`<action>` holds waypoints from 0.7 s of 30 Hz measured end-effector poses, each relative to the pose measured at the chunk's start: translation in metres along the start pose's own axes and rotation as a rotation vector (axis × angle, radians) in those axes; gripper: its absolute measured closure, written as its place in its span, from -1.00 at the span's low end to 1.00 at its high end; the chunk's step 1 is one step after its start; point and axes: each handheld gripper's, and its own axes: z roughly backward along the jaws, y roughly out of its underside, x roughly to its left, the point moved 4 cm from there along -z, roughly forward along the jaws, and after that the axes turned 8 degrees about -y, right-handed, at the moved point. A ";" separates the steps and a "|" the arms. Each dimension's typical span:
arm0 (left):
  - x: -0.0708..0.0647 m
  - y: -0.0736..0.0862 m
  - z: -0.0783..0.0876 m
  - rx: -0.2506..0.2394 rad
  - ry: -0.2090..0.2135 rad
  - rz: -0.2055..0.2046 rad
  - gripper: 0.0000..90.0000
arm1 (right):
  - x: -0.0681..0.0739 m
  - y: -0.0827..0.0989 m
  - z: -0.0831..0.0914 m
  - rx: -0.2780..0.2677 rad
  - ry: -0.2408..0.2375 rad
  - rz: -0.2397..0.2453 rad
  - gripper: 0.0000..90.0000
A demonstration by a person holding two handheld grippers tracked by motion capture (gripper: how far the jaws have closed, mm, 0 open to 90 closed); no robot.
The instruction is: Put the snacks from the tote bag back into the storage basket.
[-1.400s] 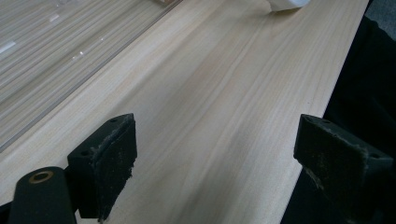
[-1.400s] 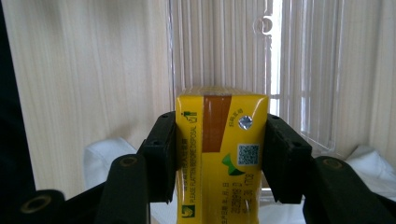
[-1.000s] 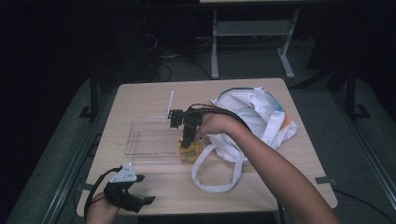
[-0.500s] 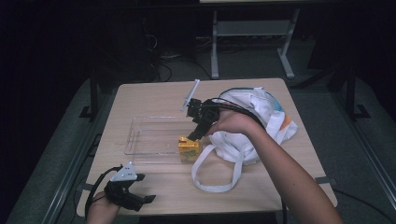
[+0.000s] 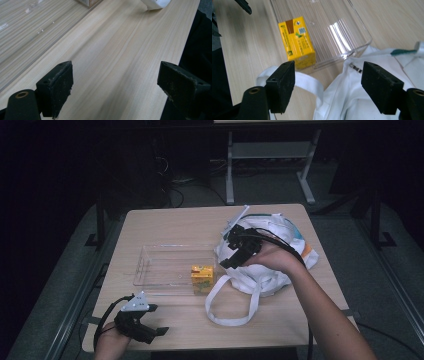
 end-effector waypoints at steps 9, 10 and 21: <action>0.000 -0.006 -0.003 -0.002 0.012 -0.024 -0.71 | -0.002 0.038 0.022 -0.073 0.062 -0.067 -0.42; 0.000 -0.006 -0.004 -0.002 0.014 -0.026 -0.71 | -0.001 0.042 0.024 -0.089 0.066 -0.075 -0.42; 0.000 -0.009 -0.006 -0.003 0.020 -0.039 -0.71 | 0.002 0.092 0.034 -0.163 0.111 -0.159 -0.45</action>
